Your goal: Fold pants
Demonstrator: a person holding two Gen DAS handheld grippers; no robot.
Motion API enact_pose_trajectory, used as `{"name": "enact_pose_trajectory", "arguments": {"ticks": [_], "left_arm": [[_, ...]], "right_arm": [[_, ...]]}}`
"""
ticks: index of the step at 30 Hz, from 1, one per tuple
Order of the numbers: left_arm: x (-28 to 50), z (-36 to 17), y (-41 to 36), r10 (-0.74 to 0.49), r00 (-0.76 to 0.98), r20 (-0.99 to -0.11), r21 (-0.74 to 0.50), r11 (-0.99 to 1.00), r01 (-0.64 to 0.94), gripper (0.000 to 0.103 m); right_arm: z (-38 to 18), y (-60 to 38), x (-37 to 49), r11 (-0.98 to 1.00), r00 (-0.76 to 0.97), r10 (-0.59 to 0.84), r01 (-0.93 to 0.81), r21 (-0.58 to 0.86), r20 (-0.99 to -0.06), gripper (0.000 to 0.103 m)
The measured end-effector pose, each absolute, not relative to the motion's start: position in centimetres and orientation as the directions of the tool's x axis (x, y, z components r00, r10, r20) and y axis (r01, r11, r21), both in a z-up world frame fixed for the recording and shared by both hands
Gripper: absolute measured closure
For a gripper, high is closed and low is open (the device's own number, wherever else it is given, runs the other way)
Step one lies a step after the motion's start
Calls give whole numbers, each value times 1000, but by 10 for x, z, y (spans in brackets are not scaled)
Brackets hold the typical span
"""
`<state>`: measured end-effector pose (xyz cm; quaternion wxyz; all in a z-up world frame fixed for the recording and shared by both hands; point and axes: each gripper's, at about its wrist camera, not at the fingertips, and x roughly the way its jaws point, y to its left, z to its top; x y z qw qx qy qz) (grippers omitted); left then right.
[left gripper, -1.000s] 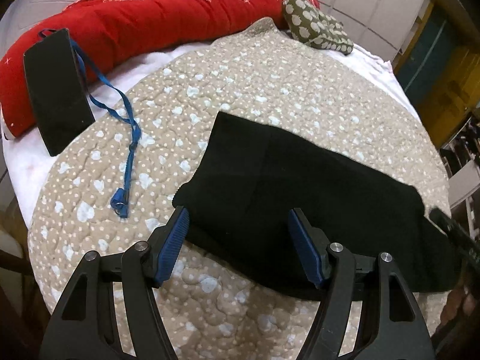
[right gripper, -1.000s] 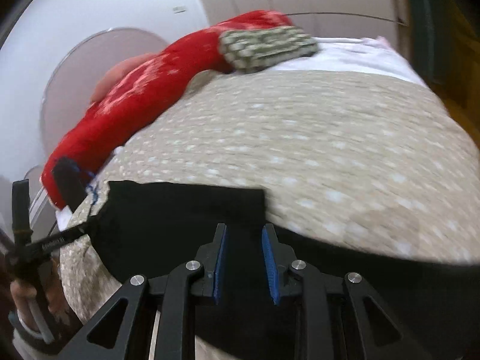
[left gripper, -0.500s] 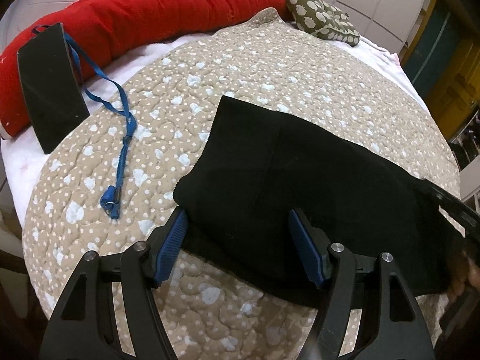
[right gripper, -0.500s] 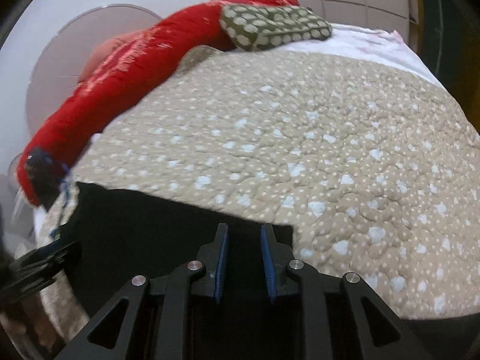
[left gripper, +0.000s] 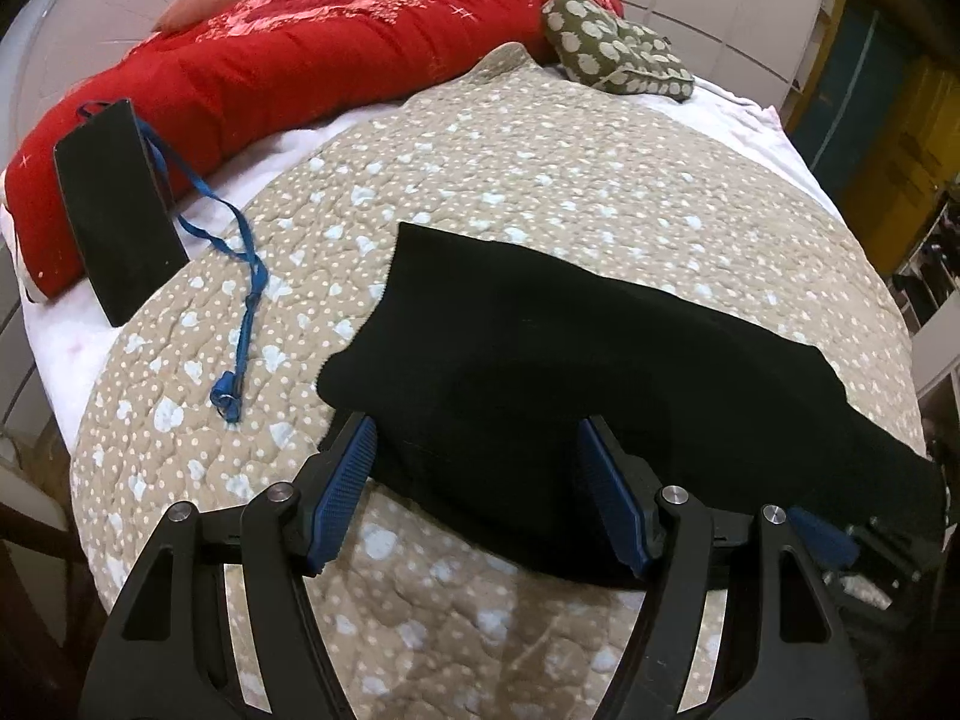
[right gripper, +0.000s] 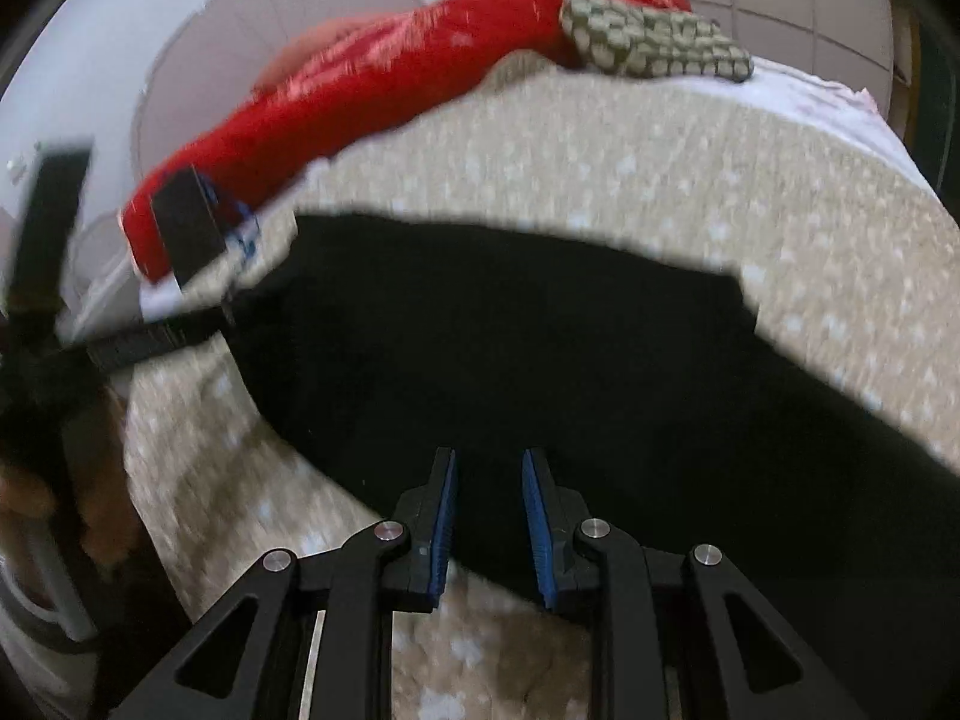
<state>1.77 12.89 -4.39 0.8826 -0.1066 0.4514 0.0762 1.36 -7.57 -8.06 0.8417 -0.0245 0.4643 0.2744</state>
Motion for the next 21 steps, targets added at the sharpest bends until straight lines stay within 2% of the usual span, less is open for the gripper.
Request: {"name": "enact_pose_trajectory", "arguments": {"ticks": [3, 7, 21], "left_arm": [[16, -40, 120, 28, 586, -810, -119, 970, -211, 33], [16, -35, 104, 4, 594, -804, -126, 976, -177, 33], [27, -54, 15, -116, 556, -823, -128, 992, 17, 33]], "right_arm": [[-78, -80, 3, 837, 426, 448, -508, 202, -786, 82], [-66, -107, 3, 860, 452, 446, -456, 229, -772, 82], [-60, -237, -4, 975, 601, 219, -156, 156, -769, 81]]}}
